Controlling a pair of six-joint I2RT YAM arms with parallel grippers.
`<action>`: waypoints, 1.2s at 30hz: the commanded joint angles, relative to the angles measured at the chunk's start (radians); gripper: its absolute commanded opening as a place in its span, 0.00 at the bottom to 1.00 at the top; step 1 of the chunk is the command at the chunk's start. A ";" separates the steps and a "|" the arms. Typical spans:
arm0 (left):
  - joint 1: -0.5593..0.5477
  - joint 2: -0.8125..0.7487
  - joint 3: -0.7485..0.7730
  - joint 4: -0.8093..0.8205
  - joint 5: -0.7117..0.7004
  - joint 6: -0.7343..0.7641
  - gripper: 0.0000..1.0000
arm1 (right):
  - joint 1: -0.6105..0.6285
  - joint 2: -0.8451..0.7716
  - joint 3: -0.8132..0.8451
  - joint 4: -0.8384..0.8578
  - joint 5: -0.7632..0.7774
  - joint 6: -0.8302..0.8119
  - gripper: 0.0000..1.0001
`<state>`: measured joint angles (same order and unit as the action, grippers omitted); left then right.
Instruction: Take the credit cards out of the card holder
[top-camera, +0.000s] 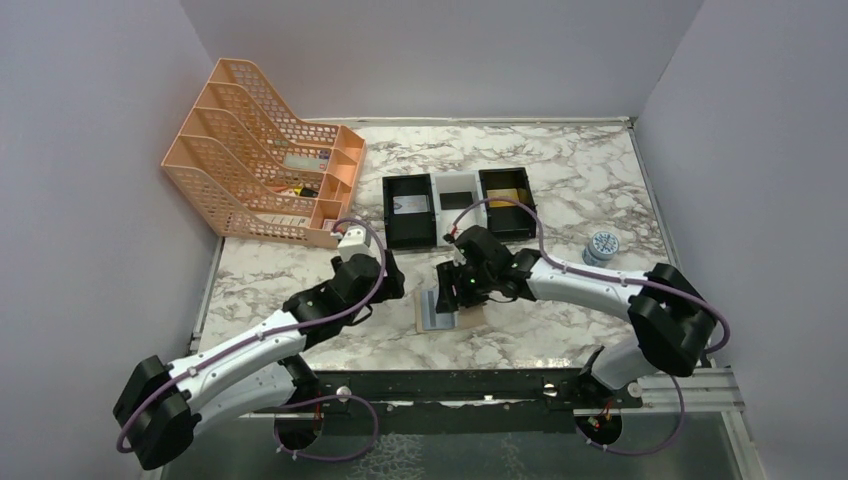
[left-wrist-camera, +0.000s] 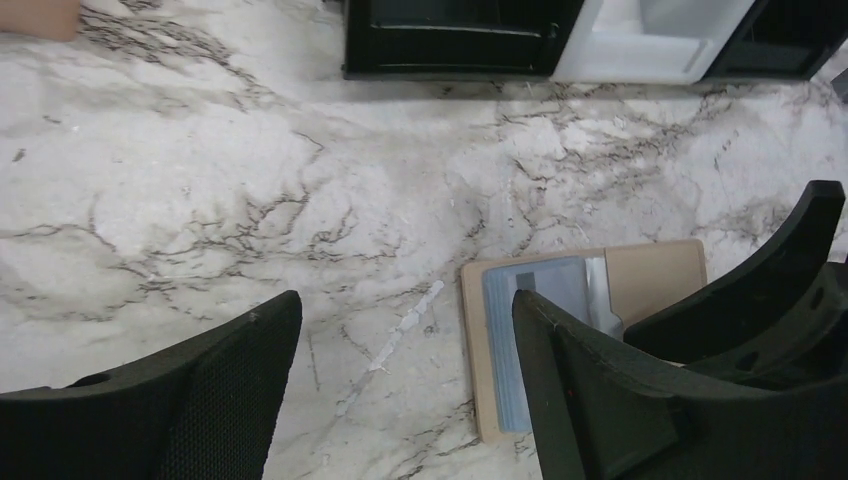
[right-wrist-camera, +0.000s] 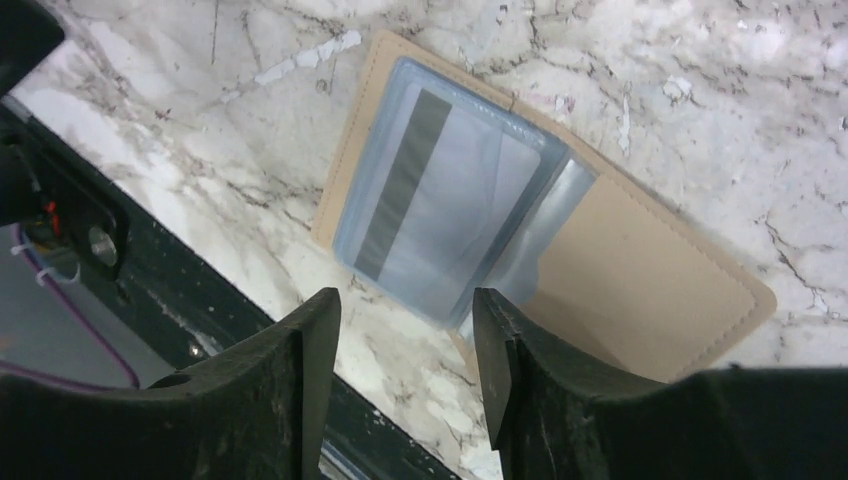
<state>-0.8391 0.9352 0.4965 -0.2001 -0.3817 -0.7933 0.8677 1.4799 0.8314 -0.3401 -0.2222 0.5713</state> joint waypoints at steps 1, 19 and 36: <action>0.005 -0.092 -0.043 -0.082 -0.133 -0.047 0.81 | 0.038 0.076 0.093 0.005 0.113 0.009 0.54; 0.006 -0.104 -0.061 -0.083 -0.108 -0.073 0.83 | 0.074 0.257 0.132 -0.012 0.187 0.048 0.59; 0.006 -0.032 -0.061 -0.017 -0.038 -0.069 0.83 | 0.073 0.273 0.117 -0.003 0.185 0.068 0.69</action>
<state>-0.8371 0.9020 0.4343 -0.2470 -0.4442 -0.8589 0.9352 1.6897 0.9661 -0.3481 -0.0624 0.6353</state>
